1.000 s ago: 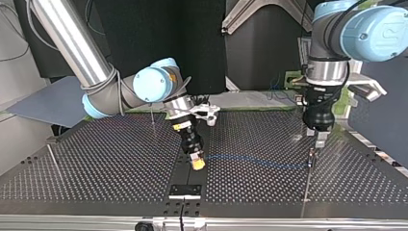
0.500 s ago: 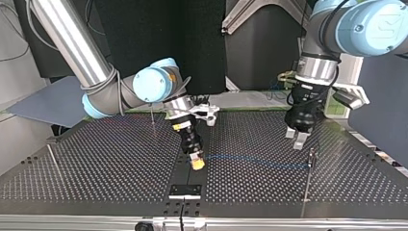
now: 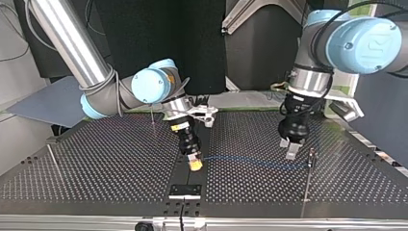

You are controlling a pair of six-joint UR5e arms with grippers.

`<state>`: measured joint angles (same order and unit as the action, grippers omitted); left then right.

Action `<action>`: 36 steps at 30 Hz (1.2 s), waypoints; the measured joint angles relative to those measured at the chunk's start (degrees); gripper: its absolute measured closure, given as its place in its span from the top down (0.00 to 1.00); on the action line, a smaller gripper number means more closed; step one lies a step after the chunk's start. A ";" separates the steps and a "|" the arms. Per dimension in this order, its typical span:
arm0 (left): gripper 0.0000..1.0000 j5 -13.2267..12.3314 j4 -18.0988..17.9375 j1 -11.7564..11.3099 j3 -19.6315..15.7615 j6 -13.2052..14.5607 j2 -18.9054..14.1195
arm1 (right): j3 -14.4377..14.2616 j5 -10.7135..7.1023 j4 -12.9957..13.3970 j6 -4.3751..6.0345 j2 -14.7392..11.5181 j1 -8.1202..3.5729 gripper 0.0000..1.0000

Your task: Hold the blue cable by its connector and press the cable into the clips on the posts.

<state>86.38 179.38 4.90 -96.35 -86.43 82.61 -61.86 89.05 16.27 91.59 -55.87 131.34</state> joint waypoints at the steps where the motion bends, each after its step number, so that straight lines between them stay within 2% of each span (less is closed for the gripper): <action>1: 1.00 0.50 0.20 0.18 0.30 0.48 0.49 | -0.01 0.00 0.00 -0.02 0.00 0.00 0.00; 7: 1.00 3.65 0.30 1.05 1.63 3.10 3.54 | 0.01 -0.01 0.03 -0.07 0.00 0.00 0.00; 15: 1.00 8.49 -0.54 1.25 2.12 3.73 4.82 | 0.02 -0.03 0.00 -0.08 0.00 0.11 0.00; 19: 1.00 9.76 -1.07 1.36 2.07 4.17 4.86 | 0.02 -0.01 0.00 -0.11 0.00 0.18 0.00; 29: 1.00 10.88 -2.88 2.00 2.11 3.98 5.45 | 0.01 -0.05 0.00 -0.13 0.01 0.34 0.00; 36: 1.00 13.09 -3.77 2.42 2.86 3.83 6.41 | 0.01 -0.08 -0.01 -0.13 0.00 0.37 0.00</action>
<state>99.47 175.62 7.31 -93.49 -82.60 89.02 -61.86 88.97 16.26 91.45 -55.86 131.71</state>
